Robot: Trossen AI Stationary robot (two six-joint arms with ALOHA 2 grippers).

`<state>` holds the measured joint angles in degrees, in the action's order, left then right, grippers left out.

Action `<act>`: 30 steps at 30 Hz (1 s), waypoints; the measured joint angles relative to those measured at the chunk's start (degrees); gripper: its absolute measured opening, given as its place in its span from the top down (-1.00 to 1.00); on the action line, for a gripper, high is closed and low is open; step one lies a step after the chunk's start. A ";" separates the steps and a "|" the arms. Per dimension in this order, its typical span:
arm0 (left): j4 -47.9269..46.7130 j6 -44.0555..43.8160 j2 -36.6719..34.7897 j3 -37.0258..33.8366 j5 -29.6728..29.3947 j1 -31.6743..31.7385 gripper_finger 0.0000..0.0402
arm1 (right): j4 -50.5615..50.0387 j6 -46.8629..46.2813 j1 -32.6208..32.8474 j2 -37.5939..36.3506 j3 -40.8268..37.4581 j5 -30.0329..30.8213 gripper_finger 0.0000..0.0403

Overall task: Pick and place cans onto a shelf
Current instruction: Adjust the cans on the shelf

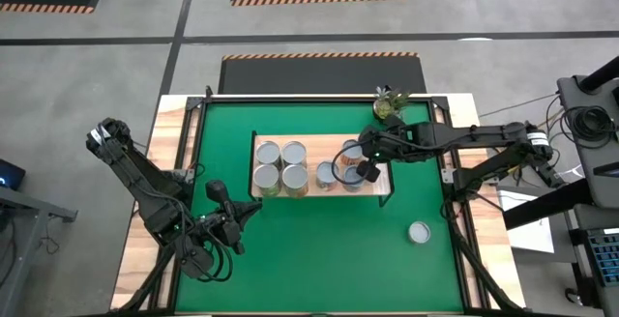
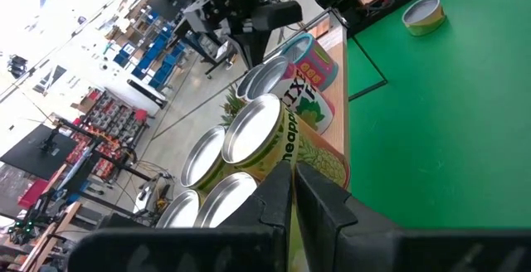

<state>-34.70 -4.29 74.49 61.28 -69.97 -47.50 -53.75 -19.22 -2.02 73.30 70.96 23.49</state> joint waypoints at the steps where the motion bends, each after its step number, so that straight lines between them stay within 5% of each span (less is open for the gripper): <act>1: 0.02 0.00 -0.01 0.00 0.00 -0.01 1.00 | 0.11 0.27 0.00 0.00 0.00 0.02 0.96; 30: 0.02 0.30 0.01 0.00 0.00 -0.01 1.00 | 5.07 1.96 0.00 -0.13 3.71 0.52 0.96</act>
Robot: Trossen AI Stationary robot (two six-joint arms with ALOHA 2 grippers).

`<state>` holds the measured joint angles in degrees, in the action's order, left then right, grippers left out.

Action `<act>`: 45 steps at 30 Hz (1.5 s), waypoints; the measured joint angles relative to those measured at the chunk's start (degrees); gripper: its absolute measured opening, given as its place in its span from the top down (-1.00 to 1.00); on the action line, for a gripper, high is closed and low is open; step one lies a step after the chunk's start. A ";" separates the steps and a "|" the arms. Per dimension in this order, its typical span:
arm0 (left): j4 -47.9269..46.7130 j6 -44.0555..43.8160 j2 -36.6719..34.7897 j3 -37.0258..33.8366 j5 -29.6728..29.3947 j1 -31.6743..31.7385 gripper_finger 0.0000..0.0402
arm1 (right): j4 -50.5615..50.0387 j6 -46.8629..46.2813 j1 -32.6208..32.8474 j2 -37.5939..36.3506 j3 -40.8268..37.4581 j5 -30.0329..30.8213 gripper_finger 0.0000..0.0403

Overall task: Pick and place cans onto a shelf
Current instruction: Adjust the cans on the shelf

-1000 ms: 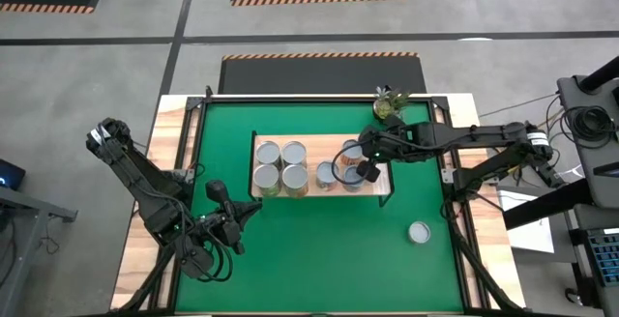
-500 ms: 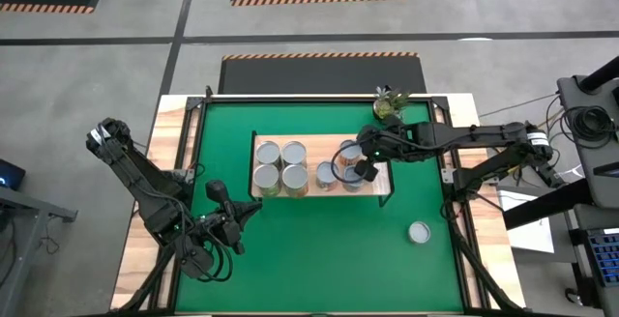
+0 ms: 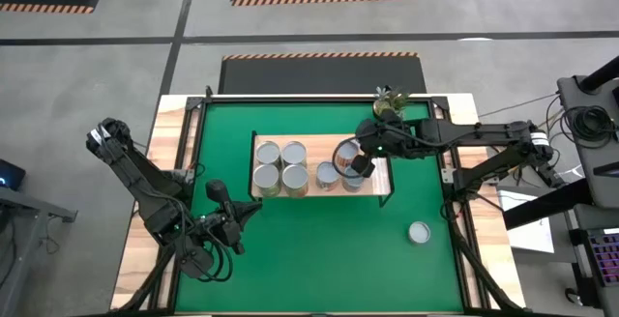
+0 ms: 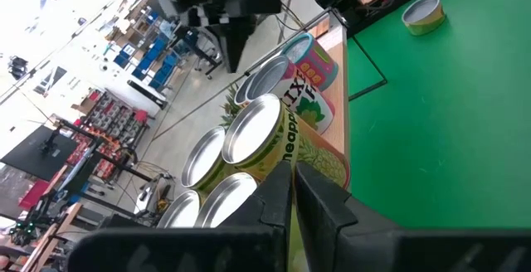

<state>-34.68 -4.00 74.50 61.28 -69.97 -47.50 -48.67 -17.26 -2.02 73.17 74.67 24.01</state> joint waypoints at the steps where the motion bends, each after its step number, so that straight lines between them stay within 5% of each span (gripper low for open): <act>1: 0.00 0.03 -0.02 0.00 0.02 0.00 1.00 | 1.45 0.70 0.00 0.00 0.07 -0.09 0.96; 16: 0.02 0.07 0.00 0.00 0.02 0.02 1.00 | 4.37 6.35 0.02 6.68 0.16 -1.92 0.96; 45: 0.09 0.10 0.00 0.00 0.02 0.02 1.00 | 2.32 3.46 0.59 4.55 0.07 -7.68 0.96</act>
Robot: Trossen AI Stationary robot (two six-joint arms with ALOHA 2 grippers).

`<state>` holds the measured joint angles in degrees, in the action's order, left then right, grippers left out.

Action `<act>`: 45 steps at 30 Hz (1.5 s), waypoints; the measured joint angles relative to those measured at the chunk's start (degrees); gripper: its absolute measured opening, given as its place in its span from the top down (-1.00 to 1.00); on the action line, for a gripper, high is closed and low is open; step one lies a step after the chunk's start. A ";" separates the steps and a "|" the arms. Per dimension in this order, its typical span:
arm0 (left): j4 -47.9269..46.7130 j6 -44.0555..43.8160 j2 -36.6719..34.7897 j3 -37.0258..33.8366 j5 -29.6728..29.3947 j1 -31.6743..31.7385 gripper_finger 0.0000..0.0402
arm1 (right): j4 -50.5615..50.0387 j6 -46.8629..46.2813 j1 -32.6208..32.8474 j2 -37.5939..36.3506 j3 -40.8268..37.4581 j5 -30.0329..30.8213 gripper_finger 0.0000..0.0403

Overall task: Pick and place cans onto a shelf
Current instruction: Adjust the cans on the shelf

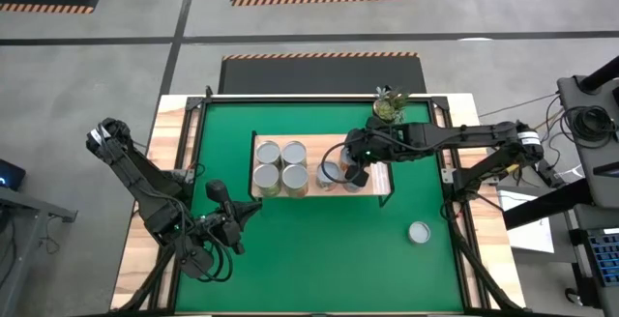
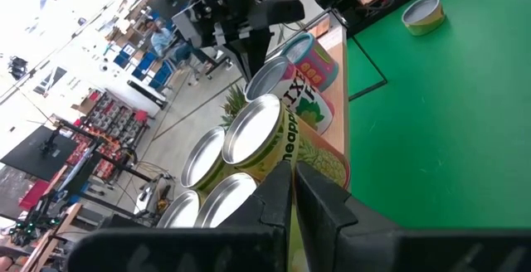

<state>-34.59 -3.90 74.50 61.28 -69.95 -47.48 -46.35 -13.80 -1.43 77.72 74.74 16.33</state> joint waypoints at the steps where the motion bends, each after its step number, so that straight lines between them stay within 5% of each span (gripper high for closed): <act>1: 0.00 0.00 0.00 0.00 0.00 -0.02 1.00 | -0.01 0.02 0.03 -0.01 0.03 -0.02 0.96; 15: 0.00 0.00 0.00 0.00 0.00 -0.02 1.00 | -3.50 0.68 1.11 -0.03 5.69 1.35 0.96; 27: -0.02 0.00 0.00 0.00 0.00 0.00 1.00 | -21.67 -14.29 7.88 -0.76 8.04 1.49 0.96; 45: 0.05 0.01 0.00 0.00 0.01 -0.01 1.00 | -15.90 -18.62 11.67 -0.75 2.84 1.69 0.96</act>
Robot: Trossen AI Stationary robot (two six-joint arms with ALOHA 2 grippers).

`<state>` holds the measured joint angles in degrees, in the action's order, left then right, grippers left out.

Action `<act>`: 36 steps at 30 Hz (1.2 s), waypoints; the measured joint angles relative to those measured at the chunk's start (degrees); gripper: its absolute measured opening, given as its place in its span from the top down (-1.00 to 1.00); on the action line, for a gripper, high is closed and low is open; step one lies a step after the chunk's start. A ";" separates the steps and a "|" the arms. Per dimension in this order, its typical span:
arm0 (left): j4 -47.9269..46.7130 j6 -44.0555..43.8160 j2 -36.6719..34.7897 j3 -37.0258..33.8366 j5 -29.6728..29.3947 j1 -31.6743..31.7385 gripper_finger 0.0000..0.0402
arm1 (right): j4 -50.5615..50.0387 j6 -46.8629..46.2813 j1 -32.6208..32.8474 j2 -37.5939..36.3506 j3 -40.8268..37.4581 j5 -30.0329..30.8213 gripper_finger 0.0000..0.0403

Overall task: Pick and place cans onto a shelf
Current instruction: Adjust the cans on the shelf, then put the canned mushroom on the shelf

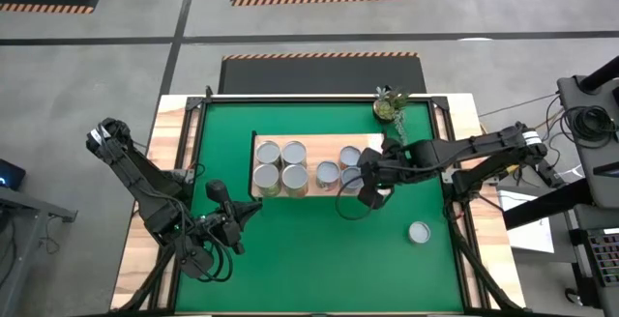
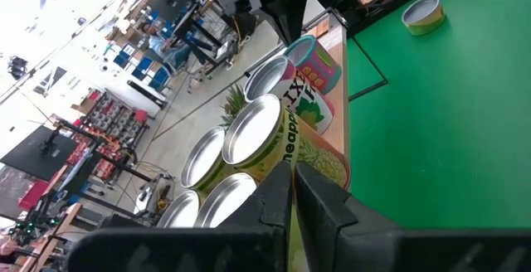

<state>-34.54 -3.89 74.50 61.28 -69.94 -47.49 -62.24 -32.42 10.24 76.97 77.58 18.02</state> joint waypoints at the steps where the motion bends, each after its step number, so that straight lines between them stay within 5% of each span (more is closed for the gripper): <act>1: 0.00 -0.01 0.00 0.00 0.01 0.01 1.00 | -0.01 0.00 0.00 0.00 0.00 0.00 0.96; 15: 0.04 0.26 0.00 0.00 0.01 0.00 1.00 | -3.27 -8.21 4.93 -3.82 -0.04 -0.38 0.96; 24: 0.33 0.44 0.00 0.00 0.01 0.00 1.00 | -3.01 -31.60 17.17 -4.07 -4.09 -9.95 0.96; 31: 0.79 0.94 0.00 0.00 0.01 0.01 1.00 | -1.30 -56.19 27.64 -4.04 -15.63 -19.40 0.96; 36: 3.20 3.60 0.00 0.00 0.09 0.01 1.00 | -1.36 -65.24 29.92 -4.08 -23.70 -19.98 0.96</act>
<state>-31.34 -0.30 74.50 61.28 -69.85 -47.48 -63.61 -97.66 40.16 72.89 53.88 -1.96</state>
